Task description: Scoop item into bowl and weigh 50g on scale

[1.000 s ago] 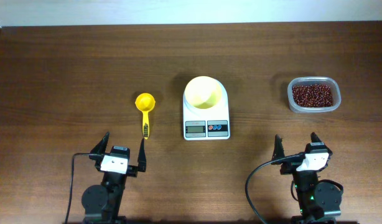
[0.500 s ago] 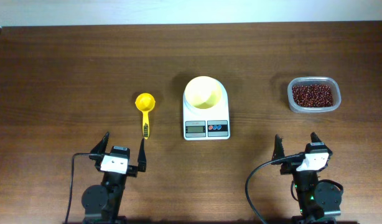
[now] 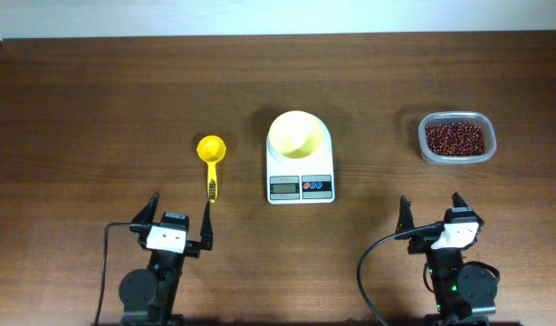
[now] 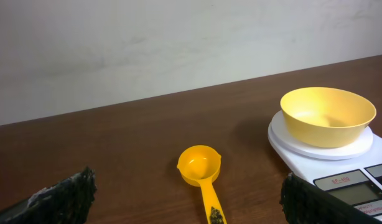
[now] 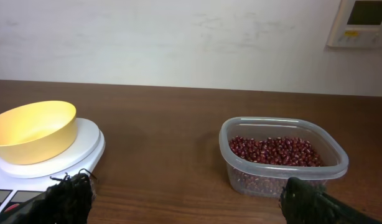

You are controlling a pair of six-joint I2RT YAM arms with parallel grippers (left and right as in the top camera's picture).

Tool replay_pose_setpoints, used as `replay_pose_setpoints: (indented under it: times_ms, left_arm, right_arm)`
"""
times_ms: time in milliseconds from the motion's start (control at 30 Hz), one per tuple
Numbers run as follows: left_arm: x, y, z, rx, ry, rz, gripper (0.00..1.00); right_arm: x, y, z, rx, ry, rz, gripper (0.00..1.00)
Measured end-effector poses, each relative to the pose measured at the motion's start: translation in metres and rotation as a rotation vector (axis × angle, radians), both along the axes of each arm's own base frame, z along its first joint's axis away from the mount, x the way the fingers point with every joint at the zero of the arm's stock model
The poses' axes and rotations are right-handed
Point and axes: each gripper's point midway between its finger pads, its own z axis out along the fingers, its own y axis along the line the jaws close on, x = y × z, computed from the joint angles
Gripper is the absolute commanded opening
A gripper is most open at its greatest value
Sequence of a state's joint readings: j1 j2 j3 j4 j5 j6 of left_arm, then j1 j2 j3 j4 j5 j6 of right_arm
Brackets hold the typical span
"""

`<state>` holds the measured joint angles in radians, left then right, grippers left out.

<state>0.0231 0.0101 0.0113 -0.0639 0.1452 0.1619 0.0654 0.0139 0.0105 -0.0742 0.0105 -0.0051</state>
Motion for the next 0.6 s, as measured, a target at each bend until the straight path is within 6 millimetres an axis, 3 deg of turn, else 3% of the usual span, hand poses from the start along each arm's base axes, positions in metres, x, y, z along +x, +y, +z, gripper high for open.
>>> replay_pose_setpoints:
  times_ms: [600]
  left_arm:
    - [-0.0006,0.0008,-0.0015,0.000,0.014,0.005,0.99]
  right_arm:
    - [0.0000,0.0000,-0.0001,0.000,0.000,0.000,0.99]
